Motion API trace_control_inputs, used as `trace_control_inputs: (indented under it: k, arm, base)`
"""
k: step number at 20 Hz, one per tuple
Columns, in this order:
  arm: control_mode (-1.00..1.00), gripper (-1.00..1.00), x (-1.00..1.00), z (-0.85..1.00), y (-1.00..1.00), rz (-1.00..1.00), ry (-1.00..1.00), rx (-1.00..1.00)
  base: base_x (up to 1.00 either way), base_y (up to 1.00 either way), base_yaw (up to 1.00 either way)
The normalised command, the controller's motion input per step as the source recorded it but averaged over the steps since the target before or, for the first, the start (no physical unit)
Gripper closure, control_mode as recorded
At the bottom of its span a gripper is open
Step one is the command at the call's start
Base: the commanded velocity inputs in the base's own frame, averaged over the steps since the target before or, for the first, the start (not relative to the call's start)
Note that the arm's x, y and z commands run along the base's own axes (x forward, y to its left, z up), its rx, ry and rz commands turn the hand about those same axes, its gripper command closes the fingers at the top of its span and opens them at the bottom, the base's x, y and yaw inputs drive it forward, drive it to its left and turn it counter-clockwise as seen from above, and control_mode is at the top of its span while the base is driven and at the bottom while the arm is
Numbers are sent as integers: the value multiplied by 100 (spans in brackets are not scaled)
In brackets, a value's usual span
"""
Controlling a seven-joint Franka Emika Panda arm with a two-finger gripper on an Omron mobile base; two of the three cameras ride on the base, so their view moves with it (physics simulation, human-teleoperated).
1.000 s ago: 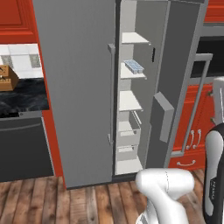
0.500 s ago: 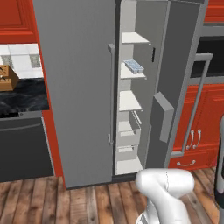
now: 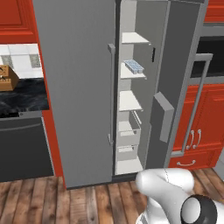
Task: The ice cube tray has been filled with water. Take the tray and place it in the freezer to make ice. Close the freezer door after placing the tray.
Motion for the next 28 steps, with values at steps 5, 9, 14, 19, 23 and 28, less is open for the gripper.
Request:
trace_control_inputs:
  k: [5, 9, 14, 19, 23, 28]
  arm:
    - [-100, -100, 40, 0, -6, 4, -22, 0]
    - [-100, -100, 51, -19, 6, 10, -24, 0]
    - [-100, -100, 45, -46, 0, 0, -19, 0]
    - [-100, -100, 4, -12, -11, 8, 1, 0]
    - [-100, -100, 0, 0, -26, 19, 7, 0]
    - [-100, -100, 0, 0, -39, 21, 8, 0]
  base:
    - [0, 0, 0]
    - [0, 0, 0]
    - [0, 0, 0]
    - [0, 0, 0]
    - [0, 0, 0]
    - [0, 0, 0]
